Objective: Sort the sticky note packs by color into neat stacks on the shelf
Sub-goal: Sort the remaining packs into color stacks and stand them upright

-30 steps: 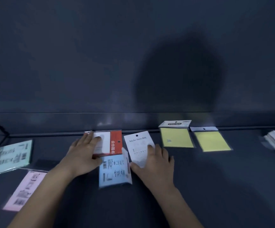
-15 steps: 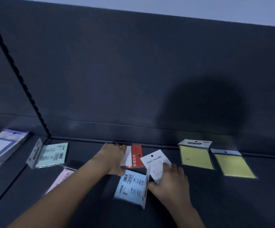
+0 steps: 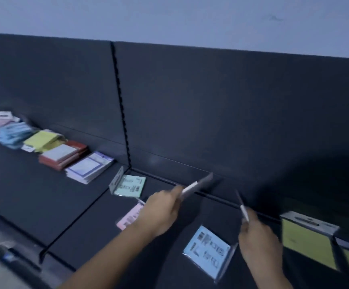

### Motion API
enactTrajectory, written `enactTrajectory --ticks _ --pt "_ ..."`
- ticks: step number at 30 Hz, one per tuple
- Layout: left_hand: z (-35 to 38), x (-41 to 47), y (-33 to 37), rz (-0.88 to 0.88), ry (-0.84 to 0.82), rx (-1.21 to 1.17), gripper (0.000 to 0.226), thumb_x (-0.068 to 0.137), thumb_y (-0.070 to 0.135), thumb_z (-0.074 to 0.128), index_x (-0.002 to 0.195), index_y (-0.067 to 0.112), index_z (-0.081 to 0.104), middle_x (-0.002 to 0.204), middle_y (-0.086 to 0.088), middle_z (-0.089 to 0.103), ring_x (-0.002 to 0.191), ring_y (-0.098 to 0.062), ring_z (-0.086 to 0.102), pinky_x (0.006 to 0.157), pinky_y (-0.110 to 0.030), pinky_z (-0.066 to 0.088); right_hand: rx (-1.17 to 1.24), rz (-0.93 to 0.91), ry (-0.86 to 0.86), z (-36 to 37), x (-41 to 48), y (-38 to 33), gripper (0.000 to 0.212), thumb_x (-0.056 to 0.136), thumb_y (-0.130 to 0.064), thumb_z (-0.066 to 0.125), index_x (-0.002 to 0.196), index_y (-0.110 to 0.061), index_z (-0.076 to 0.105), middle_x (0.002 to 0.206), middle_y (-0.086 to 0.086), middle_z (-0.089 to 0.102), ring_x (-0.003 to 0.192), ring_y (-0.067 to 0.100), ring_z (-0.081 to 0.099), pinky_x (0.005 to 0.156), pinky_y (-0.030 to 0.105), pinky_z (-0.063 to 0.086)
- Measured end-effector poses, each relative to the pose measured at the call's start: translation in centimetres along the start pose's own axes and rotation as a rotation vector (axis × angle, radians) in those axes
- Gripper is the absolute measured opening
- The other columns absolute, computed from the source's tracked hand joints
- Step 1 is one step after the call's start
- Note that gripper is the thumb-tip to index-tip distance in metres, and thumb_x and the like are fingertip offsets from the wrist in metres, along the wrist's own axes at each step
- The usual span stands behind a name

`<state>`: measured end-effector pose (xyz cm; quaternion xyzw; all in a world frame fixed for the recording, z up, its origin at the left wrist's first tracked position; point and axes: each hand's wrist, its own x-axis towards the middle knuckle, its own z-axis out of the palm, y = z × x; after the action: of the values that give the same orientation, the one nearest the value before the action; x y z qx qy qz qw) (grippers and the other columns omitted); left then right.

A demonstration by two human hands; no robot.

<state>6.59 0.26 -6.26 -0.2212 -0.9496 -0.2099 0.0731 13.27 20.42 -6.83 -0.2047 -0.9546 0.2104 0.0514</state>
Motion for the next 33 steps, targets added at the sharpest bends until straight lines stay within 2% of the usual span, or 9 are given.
enactTrajectory --ticks 3,6,11,14,17,23,27,31,33 --pt "-2.8 -3.6 -2.1 -0.160 0.287 -0.366 0.009 0.097 0.021 0.044 0.091 0.017 0.049 0.073 -0.007 0.064 0.063 -0.013 0.060 0.057 -0.027 0.043 0.231 -0.098 0.027 -0.6 -0.4 -3.7 0.037 0.098 -0.021 0.033 0.134 -0.026 0.041 0.108 0.015 0.062 0.091 0.033 0.056 0.070 0.035 0.036" --pt "-5.4 -7.6 -5.0 -0.310 0.439 -0.561 0.014 0.096 0.023 0.049 0.098 0.011 0.056 0.084 0.004 0.068 0.074 -0.007 0.064 0.060 -0.023 0.049 0.510 -0.267 0.050 -0.2 -2.6 -8.7 0.031 0.096 -0.017 0.042 0.124 -0.019 0.053 0.103 0.013 0.065 0.089 0.032 0.058 0.078 0.040 0.046" --pt "-8.0 -14.7 -10.6 -0.547 0.610 -0.775 0.008 0.094 0.014 0.052 0.094 0.015 0.060 0.086 0.005 0.070 0.079 -0.011 0.067 0.071 -0.042 0.055 0.818 -0.351 -0.165 3.8 -7.2 -16.8 0.018 0.090 -0.023 0.051 0.101 -0.031 0.064 0.093 -0.002 0.070 0.088 0.026 0.065 0.078 0.043 0.052" --pt "-9.5 -17.9 -13.1 -0.638 0.650 -0.916 0.015 0.094 0.011 0.051 0.094 0.024 0.060 0.094 0.003 0.071 0.086 -0.016 0.069 0.071 -0.037 0.058 0.933 -0.353 -0.299 6.2 -10.2 -21.1 0.022 0.092 -0.018 0.053 0.092 -0.037 0.063 0.090 -0.005 0.071 0.087 0.021 0.066 0.073 0.034 0.050" --pt "-11.1 -21.1 -16.4 -0.675 0.672 -0.993 0.019 0.094 0.009 0.050 0.097 0.026 0.060 0.096 0.003 0.070 0.084 -0.014 0.070 0.067 -0.030 0.057 0.962 -0.359 -0.401 8.3 -13.3 -25.6 0.023 0.094 -0.011 0.050 0.106 -0.026 0.062 0.097 -0.004 0.070 0.089 0.015 0.065 0.075 0.030 0.051" --pt "-14.3 -26.5 -23.7 -0.743 0.709 -1.065 0.019 0.094 0.006 0.049 0.093 0.021 0.060 0.084 0.002 0.071 0.065 -0.008 0.069 0.055 -0.027 0.058 0.957 -0.351 -0.442 14.0 -18.6 -33.8 0.022 0.093 -0.009 0.050 0.094 -0.027 0.062 0.093 -0.002 0.071 0.088 0.016 0.067 0.080 0.035 0.053" --pt "-15.5 -28.1 -27.5 -0.766 0.663 -1.090 0.019 0.094 0.005 0.049 0.098 0.020 0.060 0.091 0.001 0.071 0.071 -0.014 0.070 0.056 -0.028 0.057 0.926 -0.345 -0.448 16.5 -20.8 -36.5 0.021 0.094 -0.009 0.049 0.105 -0.021 0.062 0.095 -0.002 0.071 0.087 0.013 0.067 0.073 0.025 0.051" --pt "-15.3 -28.5 -29.9 -0.768 0.627 -1.065 0.022 0.094 0.009 0.050 0.097 0.029 0.059 0.101 0.005 0.069 0.092 -0.018 0.067 0.081 -0.041 0.055 0.864 -0.373 -0.436 17.7 -21.1 -38.0 0.020 0.095 -0.012 0.047 0.107 -0.022 0.060 0.095 -0.005 0.069 0.086 0.007 0.065 0.069 0.018 0.048" --pt "-15.0 -28.0 -31.1 -0.762 0.633 -1.045 0.022 0.094 0.008 0.050 0.097 0.027 0.061 0.103 0.002 0.069 0.093 -0.017 0.066 0.083 -0.039 0.054 0.862 -0.362 -0.420 18.3 -20.6 -38.8 0.021 0.094 -0.011 0.047 0.108 -0.022 0.060 0.095 -0.005 0.069 0.086 0.006 0.065 0.069 0.017 0.048"
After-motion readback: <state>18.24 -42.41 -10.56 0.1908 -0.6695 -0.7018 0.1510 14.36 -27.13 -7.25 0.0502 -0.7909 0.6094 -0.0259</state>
